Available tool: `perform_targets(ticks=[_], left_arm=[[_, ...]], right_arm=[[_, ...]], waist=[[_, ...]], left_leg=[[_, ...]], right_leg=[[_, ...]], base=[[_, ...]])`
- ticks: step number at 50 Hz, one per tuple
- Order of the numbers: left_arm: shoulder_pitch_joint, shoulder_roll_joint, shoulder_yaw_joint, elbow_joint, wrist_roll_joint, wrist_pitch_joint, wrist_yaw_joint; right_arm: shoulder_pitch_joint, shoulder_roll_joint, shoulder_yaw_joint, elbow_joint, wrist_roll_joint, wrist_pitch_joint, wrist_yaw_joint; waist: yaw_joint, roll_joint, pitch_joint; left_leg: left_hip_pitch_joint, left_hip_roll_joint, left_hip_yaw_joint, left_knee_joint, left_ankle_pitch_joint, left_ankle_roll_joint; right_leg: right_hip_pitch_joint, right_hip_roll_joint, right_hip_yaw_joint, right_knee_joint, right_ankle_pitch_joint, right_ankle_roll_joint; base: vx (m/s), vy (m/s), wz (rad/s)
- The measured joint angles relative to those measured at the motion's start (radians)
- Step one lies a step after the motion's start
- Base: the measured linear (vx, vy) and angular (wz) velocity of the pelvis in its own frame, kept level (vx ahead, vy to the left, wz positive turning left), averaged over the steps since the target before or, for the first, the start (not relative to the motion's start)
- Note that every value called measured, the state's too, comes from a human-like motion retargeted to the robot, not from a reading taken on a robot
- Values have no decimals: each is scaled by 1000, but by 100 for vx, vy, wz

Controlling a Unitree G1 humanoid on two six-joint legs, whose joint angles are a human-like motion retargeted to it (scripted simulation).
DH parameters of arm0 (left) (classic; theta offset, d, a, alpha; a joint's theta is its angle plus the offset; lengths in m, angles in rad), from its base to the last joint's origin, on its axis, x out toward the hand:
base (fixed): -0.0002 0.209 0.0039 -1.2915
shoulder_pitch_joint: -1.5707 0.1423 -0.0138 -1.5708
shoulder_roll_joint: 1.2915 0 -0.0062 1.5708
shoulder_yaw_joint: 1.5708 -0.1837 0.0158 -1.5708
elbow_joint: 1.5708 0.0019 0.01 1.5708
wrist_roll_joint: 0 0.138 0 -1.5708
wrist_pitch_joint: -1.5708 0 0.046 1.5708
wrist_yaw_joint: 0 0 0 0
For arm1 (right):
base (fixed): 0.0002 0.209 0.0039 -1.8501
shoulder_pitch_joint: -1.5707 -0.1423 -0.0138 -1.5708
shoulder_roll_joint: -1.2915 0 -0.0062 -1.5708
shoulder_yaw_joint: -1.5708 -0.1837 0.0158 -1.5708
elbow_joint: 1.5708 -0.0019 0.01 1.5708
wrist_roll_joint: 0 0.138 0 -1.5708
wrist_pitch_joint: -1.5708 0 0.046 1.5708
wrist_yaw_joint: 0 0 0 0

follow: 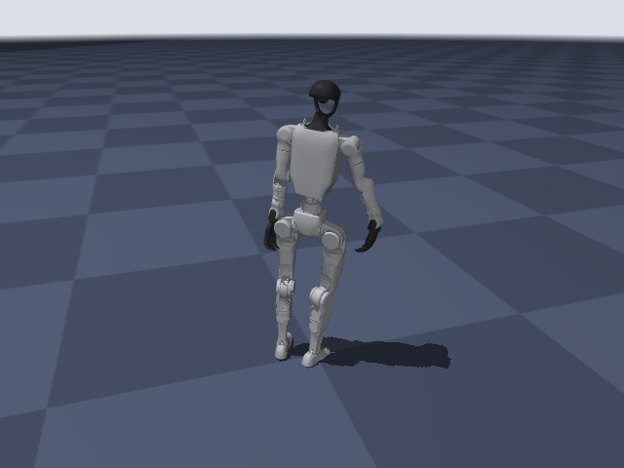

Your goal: Upper body actions

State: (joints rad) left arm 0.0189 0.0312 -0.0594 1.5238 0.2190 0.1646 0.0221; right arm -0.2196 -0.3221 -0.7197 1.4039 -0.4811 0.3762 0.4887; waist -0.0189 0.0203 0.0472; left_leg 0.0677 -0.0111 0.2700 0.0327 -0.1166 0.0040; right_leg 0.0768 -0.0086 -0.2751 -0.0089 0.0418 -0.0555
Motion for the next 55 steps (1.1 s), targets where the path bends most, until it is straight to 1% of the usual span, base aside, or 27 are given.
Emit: perform_targets(ticks=[2, 4, 6, 8, 11, 14, 15, 18, 20, 22, 23, 26, 27, 29, 31, 33, 35, 36, 39, 40, 42, 45, 48, 50, 52, 53, 55], left_arm=[[-4, 4, 35, 13, -49, -5, -25], [-8, 14, 49, 25, -83, -5, -50], [-11, 23, 48, 36, -92, -5, -58], [-13, 32, 37, 45, -87, -6, -56], [-8, 39, 29, 52, -86, -6, -44], [-4, 33, 43, 68, -115, -13, -25], [-4, 29, 50, 76, -129, -14, -21], [-12, 28, 63, 84, -143, -2, -27], [-18, 31, 58, 82, -125, 7, -26], [-23, 36, 39, 76, -104, 13, -15], [-25, 39, 31, 74, -94, 15, -9], [-32, 47, 11, 71, -71, 19, 3], [-34, 49, 7, 71, -67, 20, 4], [-33, 49, 4, 74, -65, 21, 4], [-31, 45, 6, 77, -68, 22, 1], [-29, 34, 17, 80, -74, 21, 0], [-30, 25, 33, 81, -77, 21, 0], [-29, 24, 38, 81, -78, 21, 1], [-22, 29, 48, 82, -81, 18, 3], [-20, 32, 51, 84, -84, 17, 4], [-14, 39, 56, 88, -90, 14, 3], [-12, 48, 56, 98, -92, 20, -7], [-19, 53, 57, 98, -75, 34, -14], [-24, 55, 54, 97, -64, 38, -8], [-31, 52, 49, 104, -68, 40, 7], [-33, 49, 47, 108, -73, 41, 12], [-36, 46, 45, 116, -82, 42, 12]], right_arm=[[-60, -124, -69, -13, 71, 24, -37], [-119, -245, -106, -46, 164, 7, -76], [-182, -353, -119, -105, 250, -3, -107], [-257, -432, -115, -207, 303, 1, -144], [-383, -471, -44, -460, 331, 19, -240], [-482, -508, 113, -752, 330, -25, -397], [-510, -526, 173, -849, 316, -48, -459], [-576, -589, 339, -1118, 217, -130, -709], [-606, -657, 439, -1273, 121, -208, -888], [-630, -760, 516, -1422, -9, -265, -1054], [-643, -819, 546, -1497, -79, -277, -1131], [-703, -963, 634, -1700, -247, -274, -1362], [-727, -993, 663, -1754, -279, -283, -1425], [-765, -1018, 712, -1824, -292, -339, -1494], [-781, -1025, 732, -1844, -261, -396, -1525], [-771, -1020, 707, -1810, -224, -419, -1558], [-712, -1004, 621, -1726, -182, -415, -1575], [-668, -981, 565, -1664, -149, -414, -1556], [-557, -872, 414, -1440, -17, -427, -1443], [-534, -826, 373, -1356, 35, -434, -1388], [-535, -737, 305, -1169, 169, -415, -1244], [-569, -651, 185, -881, 367, -317, -993], [-571, -640, 47, -652, 518, -131, -736], [-543, -636, -47, -579, 625, -15, -631], [-519, -608, -133, -577, 746, 3, -674], [-513, -590, -164, -592, 808, -32, -735], [-511, -554, -184, -640, 885, -165, -885]], waist=[[1, -14, -3], [1, -27, -7], [5, -37, -13], [1, -45, -21], [-16, -56, -42], [-35, -57, -58], [-41, -55, -62], [-45, -55, -66], [-30, -60, -64], [-4, -67, -60], [9, -70, -58], [45, -76, -58], [53, -78, -60], [56, -78, -65], [50, -74, -69], [39, -66, -72], [27, -60, -74], [23, -60, -76], [12, -66, -87], [8, -69, -93], [2, -72, -105], [-3, -75, -118], [3, -79, -119], [12, -82, -118], [18, -82, -119], [19, -81, -121], [15, -77, -125]], left_leg=[[-5, -10, -11, -1, 0, 3], [-12, -19, -27, 0, 2, 3], [-19, -25, -40, 1, 4, 4], [-26, -32, -59, 1, 5, 7], [-40, -39, -86, 1, 6, 8], [-46, -36, -95, 2, 2, 5], [-47, -34, -95, 2, 1, 4], [-41, -27, -80, 1, -4, 1], [-35, -23, -61, 0, -6, -2], [-30, -17, -41, -1, -6, -5], [-28, -15, -30, -1, -6, -6], [-26, -8, -5, -3, -5, -7], [-26, -7, 1, -3, -6, -6], [-25, -6, 4, -5, -7, -5], [-24, -6, 0, -6, -8, -4], [-24, -6, -5, -7, -9, -3], [-25, -6, -10, -7, -10, -2], [-26, -7, -11, -7, -9, -1], [-31, -10, -16, -9, -9, 3], [-32, -13, -17, -11, -9, 6], [-36, -20, -16, -18, -8, 15], [-48, -18, -9, -19, -5, 19], [-57, -12, -5, -18, -3, 18], [-63, -9, -3, -14, -1, 18], [-66, -7, -6, -13, -1, 18], [-67, -7, -9, -14, -1, 18], [-68, -7, -10, -14, -3, 18]], right_leg=[[0, -8, -11, -2, -2, 2], [2, -15, -26, -5, -5, 4], [4, -21, -40, -8, -8, 6], [5, -25, -60, -11, -13, 9], [1, -29, -86, -13, -20, 12], [-5, -30, -95, -11, -24, 14], [-7, -30, -95, -10, -24, 14], [-13, -27, -79, -5, -23, 13], [-13, -25, -61, -3, -22, 12], [-12, -23, -41, -1, -21, 10], [-13, -21, -30, 0, -21, 9], [-14, -15, -5, 2, -20, 7], [-15, -13, 0, 2, -21, 7], [-14, -9, 3, 3, -22, 6], [-13, -8, 0, 3, -25, 7], [-12, -7, -5, 3, -26, 8], [-11, -6, -10, 2, -27, 9], [-11, -6, -12, 2, -28, 9], [-14, -3, -16, -1, -29, 9], [-15, -2, -18, -3, -29, 8], [-21, 5, -17, -6, -29, 6], [-27, 12, -11, -11, -27, 5], [-32, 15, -6, -12, -27, 7], [-33, 17, -5, -12, -27, 7], [-33, 18, -7, -12, -28, 7], [-34, 18, -9, -12, -28, 7], [-38, 20, -11, -11, -29, 6]], base=[[-6, -2, 30], [-3, -3, 39], [-2, -5, 38], [-1, -7, 49], [0, -11, 47], [1, -7, 17], [0, 0, 0], [2, -3, -21], [5, -6, -47], [5, -7, -52], [4, -8, -52], [3, -7, -43], [3, -4, -25], [0, 0, 0], [0, 0, 0], [0, 0, 0], [0, 0, 0], [0, 0, 0], [0, 0, 0], [0, 0, 0], [0, 0, 0], [0, 0, 0], [-2, -1, -3], [0, 0, 0], [0, 0, 0], [0, 0, 0], [0, 0, 0]])
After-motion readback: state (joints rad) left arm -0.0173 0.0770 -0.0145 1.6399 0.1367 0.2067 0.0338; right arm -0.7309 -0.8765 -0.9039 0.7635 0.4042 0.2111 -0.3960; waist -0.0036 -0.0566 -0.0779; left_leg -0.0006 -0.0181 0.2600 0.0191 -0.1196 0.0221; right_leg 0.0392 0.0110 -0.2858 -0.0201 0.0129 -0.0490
